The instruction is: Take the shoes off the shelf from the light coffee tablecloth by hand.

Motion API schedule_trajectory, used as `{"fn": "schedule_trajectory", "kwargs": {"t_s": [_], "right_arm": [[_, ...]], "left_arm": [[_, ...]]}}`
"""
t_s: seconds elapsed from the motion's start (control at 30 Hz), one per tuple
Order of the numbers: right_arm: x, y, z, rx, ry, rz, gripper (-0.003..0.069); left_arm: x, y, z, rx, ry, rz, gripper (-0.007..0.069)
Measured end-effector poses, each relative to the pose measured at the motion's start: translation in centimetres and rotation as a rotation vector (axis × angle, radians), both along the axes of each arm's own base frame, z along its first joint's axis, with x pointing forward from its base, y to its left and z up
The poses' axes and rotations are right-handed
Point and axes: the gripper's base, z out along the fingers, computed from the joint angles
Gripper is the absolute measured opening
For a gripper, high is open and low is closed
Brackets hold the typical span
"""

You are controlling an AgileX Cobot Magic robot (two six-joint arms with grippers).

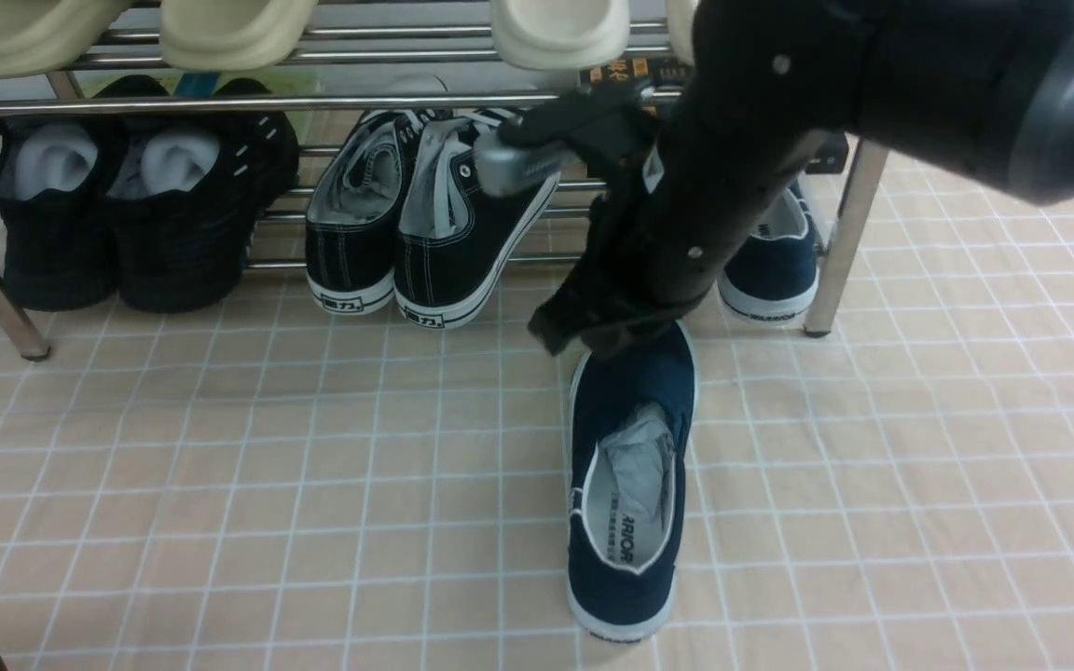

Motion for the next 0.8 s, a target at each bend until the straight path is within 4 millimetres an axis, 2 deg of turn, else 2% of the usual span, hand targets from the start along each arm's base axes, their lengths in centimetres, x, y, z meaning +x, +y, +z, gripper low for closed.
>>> {"fn": "schedule_trajectory", "kwargs": {"t_s": [0.13,0.23,0.3,0.47,0.53,0.57,0.6,0.7,0.8], "right_arm": [[2.5,-2.3,0.8,0.023,-0.079,-0.1,-0.001],[4.7,-4.2,0.8,0.039,-0.152,-0.18,0.0025],[5.4,-4.7,0.6,0.04,-0.173,-0.195,0.005],[7.6,-6.2,-1.0,-0.002,-0.214,-0.233,0.0227],[8.3,-6.5,-1.7,-0.025,-0.225,-0.238,0.0286],[8.3,-6.5,-1.8,-0.028,-0.227,-0.238,0.0292],[8.9,-6.7,-2.5,-0.054,-0.235,-0.235,0.0335],[9.5,-6.7,-3.8,-0.09,-0.237,-0.228,0.0386],[9.9,-6.6,-5.0,-0.116,-0.227,-0.222,0.0402]], "left_arm": [[0.0,0.0,0.0,0.0,0.0,0.0,0.024],[0.0,0.0,0.0,0.0,0.0,0.0,0.024],[0.0,0.0,0.0,0.0,0.0,0.0,0.024],[0.0,0.0,0.0,0.0,0.0,0.0,0.024],[0.0,0.0,0.0,0.0,0.0,0.0,0.024],[0.0,0.0,0.0,0.0,0.0,0.0,0.024],[0.0,0.0,0.0,0.0,0.0,0.0,0.024],[0.0,0.0,0.0,0.0,0.0,0.0,0.024],[0.0,0.0,0.0,0.0,0.0,0.0,0.024]]}}
